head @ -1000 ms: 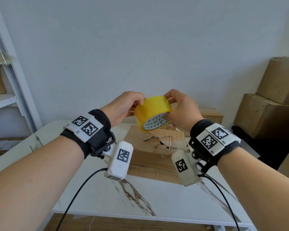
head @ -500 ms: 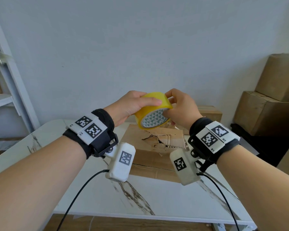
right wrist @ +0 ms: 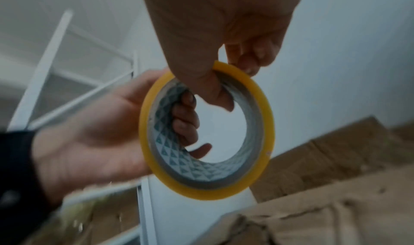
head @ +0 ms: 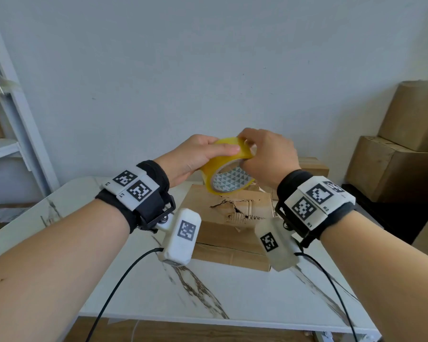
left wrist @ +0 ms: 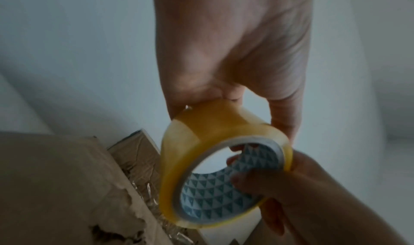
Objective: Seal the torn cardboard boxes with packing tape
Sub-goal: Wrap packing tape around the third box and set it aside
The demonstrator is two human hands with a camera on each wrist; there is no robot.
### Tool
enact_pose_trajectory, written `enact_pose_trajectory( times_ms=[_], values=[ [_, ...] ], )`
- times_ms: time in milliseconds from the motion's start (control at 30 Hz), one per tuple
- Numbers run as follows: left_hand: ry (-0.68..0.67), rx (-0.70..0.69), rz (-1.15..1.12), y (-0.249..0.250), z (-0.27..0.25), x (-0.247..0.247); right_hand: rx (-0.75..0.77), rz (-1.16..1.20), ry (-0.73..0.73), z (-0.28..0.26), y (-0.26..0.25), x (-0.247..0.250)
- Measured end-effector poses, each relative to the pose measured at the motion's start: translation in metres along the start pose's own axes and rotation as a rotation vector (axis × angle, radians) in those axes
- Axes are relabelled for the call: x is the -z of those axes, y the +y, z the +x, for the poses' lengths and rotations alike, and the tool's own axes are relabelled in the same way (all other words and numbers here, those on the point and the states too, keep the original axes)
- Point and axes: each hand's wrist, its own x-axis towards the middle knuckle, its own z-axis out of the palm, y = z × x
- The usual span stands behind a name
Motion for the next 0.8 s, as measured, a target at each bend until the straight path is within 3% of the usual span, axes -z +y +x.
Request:
enact_pose_trajectory(
  times_ms=[167, 300, 367, 467, 533, 800],
  values=[
    [-0.033, -0.027, -0.151, 0.0, -0.003, 0.008, -0.212, 0.48, -0.071, 0.004, 0.017, -0.009],
    [-0.048, -0.036, -0.2, 0.001, -0.004, 0.01, -0.268, 0.664, -0.107, 0.001, 0.018, -0.01],
    [-0.034, -0.032, -0.186, 0.003, -0.004, 0.009, -0.244, 0.62, -0.131, 0.0, 0.017, -0.008],
    [0.017, -0.03, -0.014, 0.006, -0.002, 0.005, -0.084, 0.176, -0.092, 0.001, 0.011, -0.006],
    [0.02, -0.03, 0.046, 0.006, -0.001, 0.003, 0.003, 0.026, 0.004, 0.0, 0.004, -0.002],
    [-0.052, -0.029, -0.106, 0.006, -0.002, 0.01, -0.239, 0.552, -0.092, 0.004, 0.019, -0.009]
  ],
)
